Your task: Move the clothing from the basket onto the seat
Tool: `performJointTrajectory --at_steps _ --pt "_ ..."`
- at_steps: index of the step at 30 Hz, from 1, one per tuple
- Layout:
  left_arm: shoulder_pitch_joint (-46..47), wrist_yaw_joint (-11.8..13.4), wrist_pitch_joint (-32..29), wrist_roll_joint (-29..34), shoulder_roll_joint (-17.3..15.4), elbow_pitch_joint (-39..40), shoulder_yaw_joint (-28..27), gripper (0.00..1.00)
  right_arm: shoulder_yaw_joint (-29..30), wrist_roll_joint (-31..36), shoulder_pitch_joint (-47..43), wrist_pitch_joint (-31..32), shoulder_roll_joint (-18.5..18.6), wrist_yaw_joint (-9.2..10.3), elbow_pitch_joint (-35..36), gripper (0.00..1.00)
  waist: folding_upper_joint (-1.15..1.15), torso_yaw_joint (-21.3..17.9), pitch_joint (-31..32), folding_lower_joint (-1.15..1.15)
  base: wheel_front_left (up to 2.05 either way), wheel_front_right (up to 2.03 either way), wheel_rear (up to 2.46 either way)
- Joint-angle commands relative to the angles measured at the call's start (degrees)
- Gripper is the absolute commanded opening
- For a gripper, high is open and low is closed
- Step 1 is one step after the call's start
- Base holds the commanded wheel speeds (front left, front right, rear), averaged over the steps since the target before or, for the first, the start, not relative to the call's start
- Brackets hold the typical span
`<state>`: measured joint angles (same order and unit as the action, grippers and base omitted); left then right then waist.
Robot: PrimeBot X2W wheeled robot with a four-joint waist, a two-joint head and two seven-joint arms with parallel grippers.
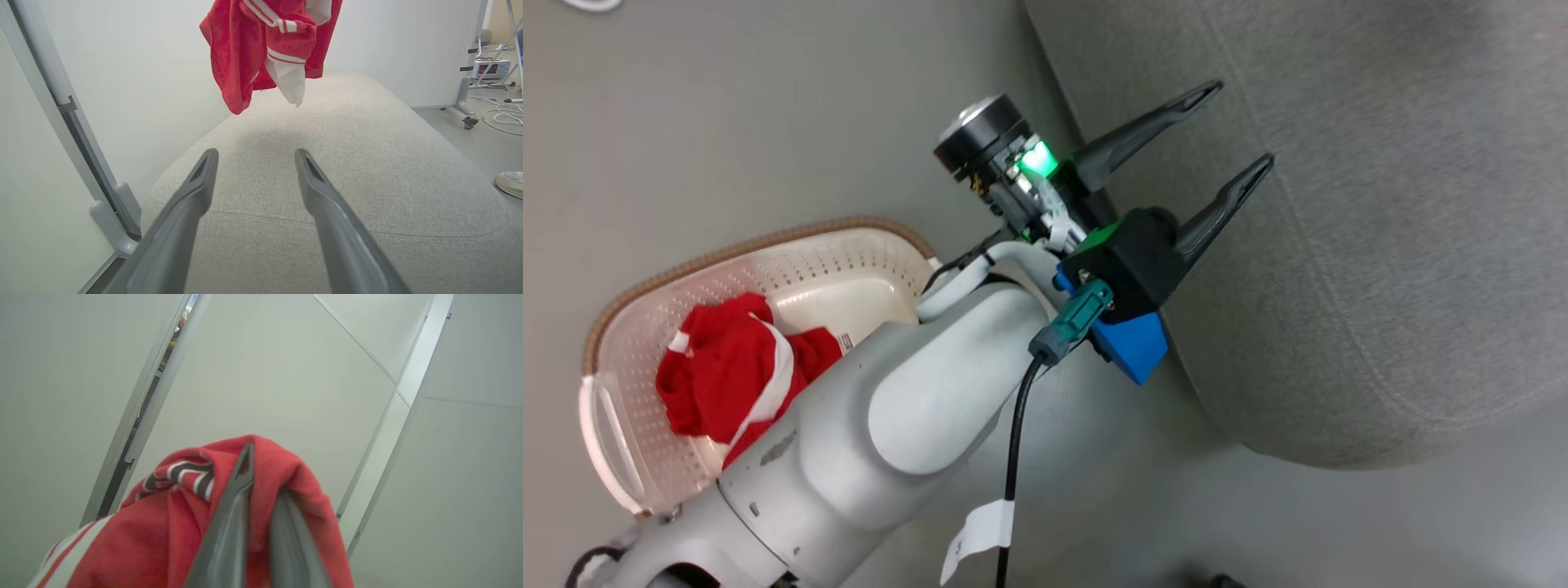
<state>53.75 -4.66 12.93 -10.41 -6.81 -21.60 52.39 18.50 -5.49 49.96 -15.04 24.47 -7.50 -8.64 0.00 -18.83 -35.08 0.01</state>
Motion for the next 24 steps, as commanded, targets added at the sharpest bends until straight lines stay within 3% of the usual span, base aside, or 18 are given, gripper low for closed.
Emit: performJointTrajectory --at_steps 1,5,10,24 --pt "1.64 -0.26 -0.29 0.42 -0.49 0.69 -0.22 1.00 1.97 -0.76 1.43 -0.21 1.38 0.00 -0.96 0.00 0.00 1.81 -4.56 -0.01 0.00 0.00 0.00" --pt "3.68 0.00 -1.16 1.15 -1.63 2.27 -0.53 1.00 6.11 -2.17 3.68 -0.22 6.12 0.00 -4.75 0.00 0.00 2.39 -8.49 -0.01 0.00 0.00 0.00" --pt "5.01 0.07 -1.85 1.66 -2.70 3.69 -0.42 1.00 5.92 -2.25 3.50 -0.24 7.48 0.00 -11.74 0.00 0.00 2.65 -11.67 -0.01 0.00 0.00 0.00" --pt "5.45 0.67 -2.30 1.44 -3.47 4.85 0.51 1.00 5.96 -1.59 -1.39 -0.22 -1.32 0.00 -21.05 0.00 0.00 3.18 -13.69 -0.01 0.00 0.00 0.00"
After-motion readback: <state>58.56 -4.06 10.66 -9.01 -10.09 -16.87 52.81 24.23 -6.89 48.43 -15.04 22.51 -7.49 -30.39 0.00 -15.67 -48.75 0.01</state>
